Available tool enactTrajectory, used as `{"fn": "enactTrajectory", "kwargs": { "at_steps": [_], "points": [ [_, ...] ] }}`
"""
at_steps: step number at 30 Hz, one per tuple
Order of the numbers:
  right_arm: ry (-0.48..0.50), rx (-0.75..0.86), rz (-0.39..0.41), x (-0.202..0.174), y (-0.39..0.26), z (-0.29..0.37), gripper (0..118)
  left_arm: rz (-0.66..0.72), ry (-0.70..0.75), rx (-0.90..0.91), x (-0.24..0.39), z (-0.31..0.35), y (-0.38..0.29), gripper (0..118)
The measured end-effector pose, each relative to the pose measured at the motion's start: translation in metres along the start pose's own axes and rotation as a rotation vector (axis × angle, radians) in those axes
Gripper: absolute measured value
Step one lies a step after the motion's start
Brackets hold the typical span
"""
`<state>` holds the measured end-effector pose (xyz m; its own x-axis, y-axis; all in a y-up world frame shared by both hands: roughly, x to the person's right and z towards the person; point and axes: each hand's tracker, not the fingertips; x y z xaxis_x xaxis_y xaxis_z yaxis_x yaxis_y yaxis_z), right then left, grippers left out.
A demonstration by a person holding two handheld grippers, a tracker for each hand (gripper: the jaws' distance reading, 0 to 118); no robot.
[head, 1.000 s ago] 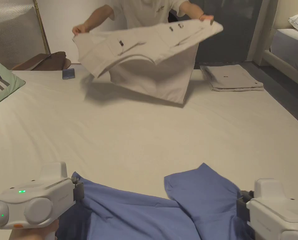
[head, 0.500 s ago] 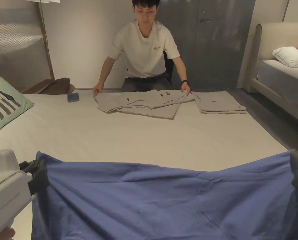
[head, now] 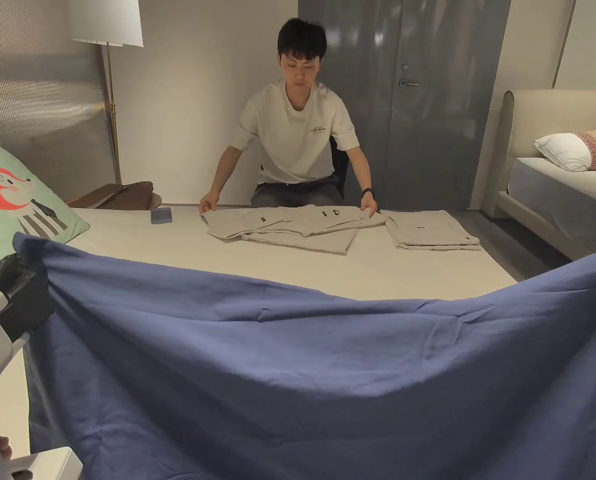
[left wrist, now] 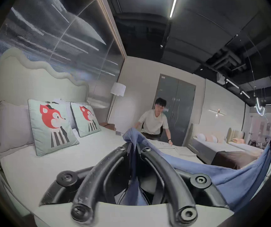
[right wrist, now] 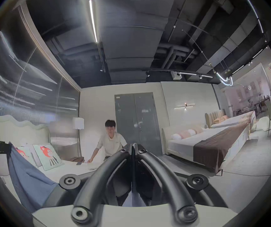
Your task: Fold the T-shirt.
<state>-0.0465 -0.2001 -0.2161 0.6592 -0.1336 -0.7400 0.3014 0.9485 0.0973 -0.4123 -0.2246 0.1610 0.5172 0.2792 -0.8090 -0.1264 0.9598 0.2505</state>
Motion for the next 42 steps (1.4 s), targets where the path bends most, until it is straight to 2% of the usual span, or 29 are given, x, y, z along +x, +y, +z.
{"fn": "enactTrajectory", "kwargs": {
  "at_steps": [7,16,26,35,42],
  "points": [
    [0.018,0.039,-0.006,-0.01,0.021,-0.015,1,-0.003,-0.01,0.04,0.011,-0.002,0.023,2],
    [0.054,0.056,-0.003,-0.019,0.049,-0.107,1,0.006,-0.036,0.066,0.026,-0.07,0.071,2],
    [0.06,0.058,0.014,-0.027,0.055,-0.248,1,0.003,-0.035,0.079,0.043,-0.194,0.116,2],
    [0.068,0.034,0.026,-0.042,0.044,-0.378,1,-0.039,-0.037,0.058,0.062,-0.313,0.127,2],
    [0.065,0.049,0.014,-0.05,0.045,-0.441,1,0.005,-0.034,0.061,0.069,-0.379,0.129,2]
  ]
}}
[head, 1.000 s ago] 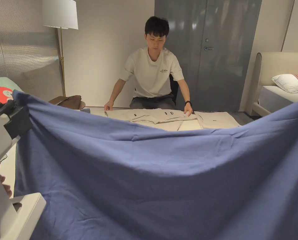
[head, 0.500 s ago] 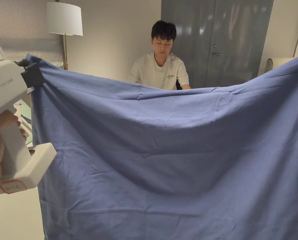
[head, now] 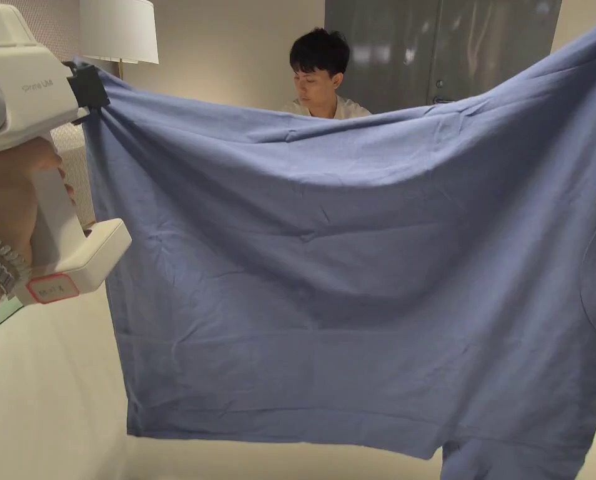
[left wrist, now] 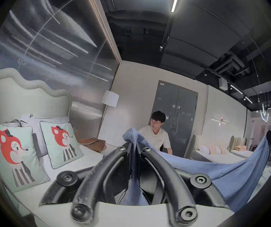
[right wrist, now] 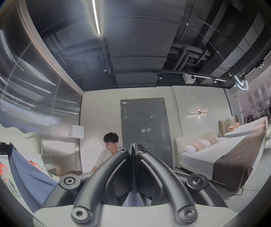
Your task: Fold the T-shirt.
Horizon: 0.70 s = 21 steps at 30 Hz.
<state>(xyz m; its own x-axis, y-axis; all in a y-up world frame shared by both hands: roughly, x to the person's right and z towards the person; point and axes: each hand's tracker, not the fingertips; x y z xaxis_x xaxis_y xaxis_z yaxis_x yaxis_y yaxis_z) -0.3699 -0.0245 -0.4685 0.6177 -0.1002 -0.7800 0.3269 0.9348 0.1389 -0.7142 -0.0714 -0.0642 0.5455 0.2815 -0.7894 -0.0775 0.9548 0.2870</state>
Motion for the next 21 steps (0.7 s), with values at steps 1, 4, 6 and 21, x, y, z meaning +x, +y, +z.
{"fn": "enactTrajectory", "kwargs": {
  "at_steps": [1,4,6,21],
  "points": [
    [-0.004,0.001,0.001,0.0,-0.001,-0.008,1,0.003,0.006,-0.002,-0.001,-0.01,0.0,2],
    [0.005,0.005,0.03,-0.008,-0.004,-0.03,1,0.014,0.013,0.006,-0.003,-0.029,0.0,2],
    [0.001,0.008,0.042,-0.008,-0.004,-0.034,1,0.02,0.018,0.012,-0.004,-0.036,-0.001,2],
    [0.038,-0.1,0.09,-0.019,-0.06,-0.038,1,0.013,0.051,-0.042,-0.016,-0.04,-0.037,2]
  ]
}}
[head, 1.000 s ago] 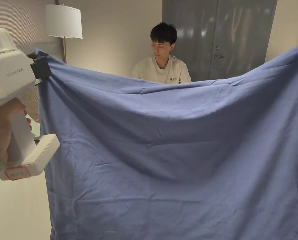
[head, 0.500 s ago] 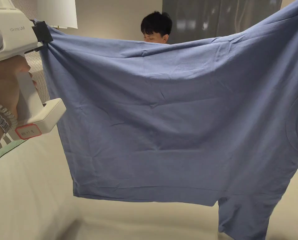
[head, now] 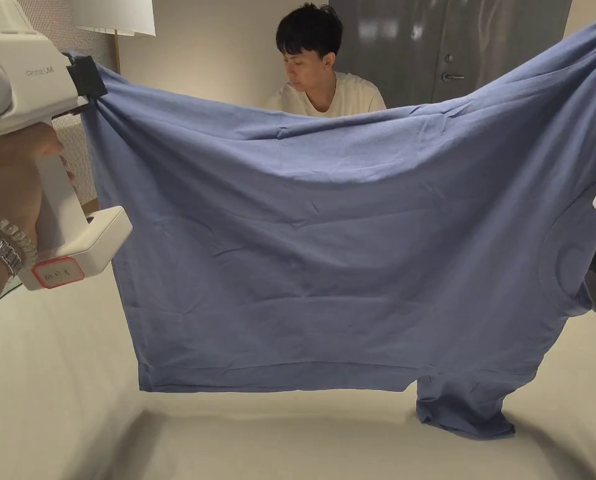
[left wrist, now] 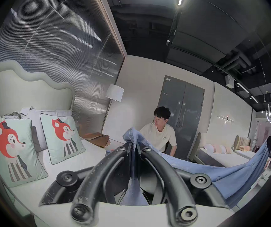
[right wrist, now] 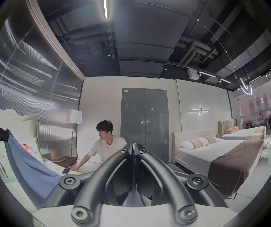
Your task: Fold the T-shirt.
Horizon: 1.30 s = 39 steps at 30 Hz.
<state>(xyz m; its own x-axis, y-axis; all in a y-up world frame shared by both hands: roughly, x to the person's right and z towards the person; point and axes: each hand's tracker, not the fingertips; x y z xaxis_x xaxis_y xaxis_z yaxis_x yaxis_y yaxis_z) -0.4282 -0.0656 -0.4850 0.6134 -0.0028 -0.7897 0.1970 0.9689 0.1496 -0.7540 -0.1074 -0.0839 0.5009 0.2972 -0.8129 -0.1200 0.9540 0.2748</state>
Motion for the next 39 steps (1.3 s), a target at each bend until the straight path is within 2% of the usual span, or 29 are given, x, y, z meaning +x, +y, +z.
{"fn": "enactTrajectory", "kwargs": {
  "at_steps": [4,13,21,27,30,32,36,39],
  "points": [
    [0.002,-0.028,-0.001,0.004,-0.007,0.019,1,-0.006,0.007,-0.026,-0.012,0.014,-0.011,2],
    [0.024,-0.111,0.003,0.006,-0.026,0.109,1,0.005,0.013,-0.111,-0.038,0.084,-0.037,2],
    [0.057,-0.215,-0.02,0.014,-0.046,0.212,1,-0.019,0.033,-0.194,-0.06,0.188,-0.068,2],
    [0.077,-0.324,-0.018,0.02,-0.072,0.301,1,-0.045,0.039,-0.287,-0.083,0.267,-0.105,2],
    [0.08,-0.37,0.008,0.022,-0.085,0.343,1,-0.038,0.043,-0.336,-0.091,0.301,-0.123,2],
    [0.091,-0.404,-0.015,0.025,-0.094,0.372,1,-0.047,0.047,-0.366,-0.1,0.327,-0.135,2],
    [0.095,-0.473,0.017,0.03,-0.115,0.418,1,-0.05,0.052,-0.418,-0.114,0.37,-0.16,2],
    [0.105,-0.521,-0.007,0.032,-0.127,0.452,1,-0.047,0.061,-0.468,-0.126,0.401,-0.178,2]
  ]
}}
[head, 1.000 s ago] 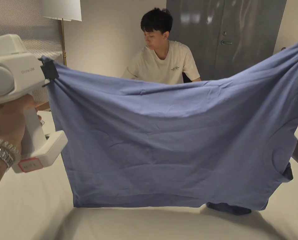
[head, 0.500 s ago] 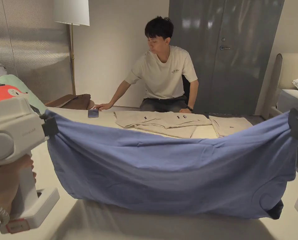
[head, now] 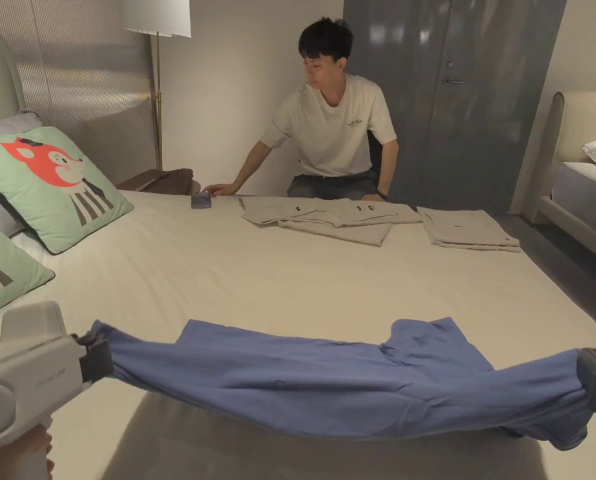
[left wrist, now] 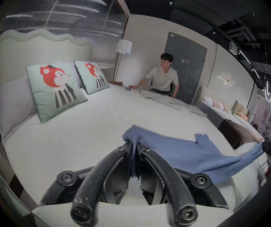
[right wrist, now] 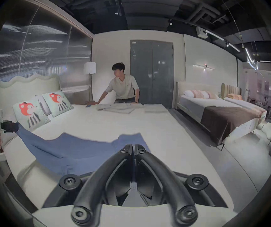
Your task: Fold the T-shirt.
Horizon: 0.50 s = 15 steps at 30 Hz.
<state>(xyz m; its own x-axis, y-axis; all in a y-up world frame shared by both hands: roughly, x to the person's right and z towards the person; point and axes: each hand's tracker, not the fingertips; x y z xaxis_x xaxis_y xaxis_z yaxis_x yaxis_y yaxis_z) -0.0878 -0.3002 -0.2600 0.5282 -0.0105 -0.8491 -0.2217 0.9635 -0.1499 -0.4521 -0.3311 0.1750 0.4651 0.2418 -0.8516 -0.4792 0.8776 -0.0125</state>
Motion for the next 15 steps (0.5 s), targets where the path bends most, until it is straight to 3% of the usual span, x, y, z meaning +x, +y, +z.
{"fn": "enactTrajectory", "kwargs": {
  "at_steps": [12,15],
  "points": [
    [0.01,-0.272,0.039,-0.011,-0.096,0.047,1,0.003,0.049,-0.241,-0.04,0.03,-0.097,2],
    [-0.006,-0.35,0.012,-0.006,-0.121,0.046,1,-0.035,0.06,-0.312,-0.044,0.029,-0.113,2]
  ]
}}
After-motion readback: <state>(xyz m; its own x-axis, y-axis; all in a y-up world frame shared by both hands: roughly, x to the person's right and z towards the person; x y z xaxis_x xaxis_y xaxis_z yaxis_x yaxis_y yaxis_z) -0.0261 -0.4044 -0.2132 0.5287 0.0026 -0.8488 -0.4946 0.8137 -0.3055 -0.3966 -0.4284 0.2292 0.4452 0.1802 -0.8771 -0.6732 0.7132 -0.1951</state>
